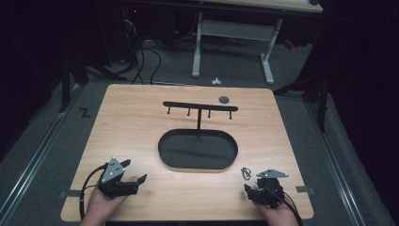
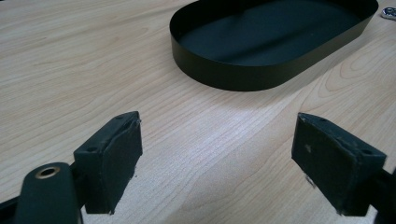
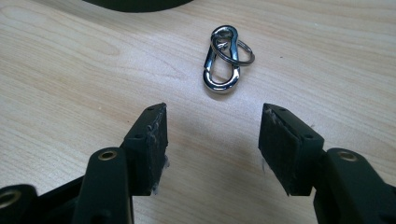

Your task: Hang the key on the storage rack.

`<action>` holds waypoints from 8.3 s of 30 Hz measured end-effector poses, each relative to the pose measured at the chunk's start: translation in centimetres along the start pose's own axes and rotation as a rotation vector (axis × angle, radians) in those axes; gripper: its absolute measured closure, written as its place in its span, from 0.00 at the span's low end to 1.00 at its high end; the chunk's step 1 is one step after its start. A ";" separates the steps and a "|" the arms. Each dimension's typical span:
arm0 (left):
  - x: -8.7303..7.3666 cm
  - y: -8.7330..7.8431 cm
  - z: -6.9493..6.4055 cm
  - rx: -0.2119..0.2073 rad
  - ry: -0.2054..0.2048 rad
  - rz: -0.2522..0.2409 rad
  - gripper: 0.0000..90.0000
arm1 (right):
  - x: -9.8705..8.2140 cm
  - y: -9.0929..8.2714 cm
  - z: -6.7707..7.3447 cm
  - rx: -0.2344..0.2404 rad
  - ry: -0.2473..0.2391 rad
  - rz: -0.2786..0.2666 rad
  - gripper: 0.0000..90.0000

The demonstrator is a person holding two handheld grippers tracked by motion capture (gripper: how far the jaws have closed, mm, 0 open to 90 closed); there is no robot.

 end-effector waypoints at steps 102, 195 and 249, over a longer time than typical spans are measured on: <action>0.4 0.7 -1.6 -0.067 0.042 0.008 0.20 | 4.7 3.3 1.0 0.037 -0.104 0.387 0.81; 0.2 1.1 -2.1 -0.087 0.060 0.026 0.21 | 4.5 3.5 3.8 0.058 -0.287 0.519 0.76; 0.5 0.8 -2.3 -0.092 0.057 0.001 0.21 | 10.8 -2.7 2.4 0.035 -0.221 0.401 0.76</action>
Point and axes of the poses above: each handheld gripper's, and its own axes: y roughly forward along the jaws, x roughly out of its top, z roughly to its left, the point moved 10 cm from there along y, roughly forward along the jaws, and after that the axes turned 3 degrees about -x, right-handed, at the moved point
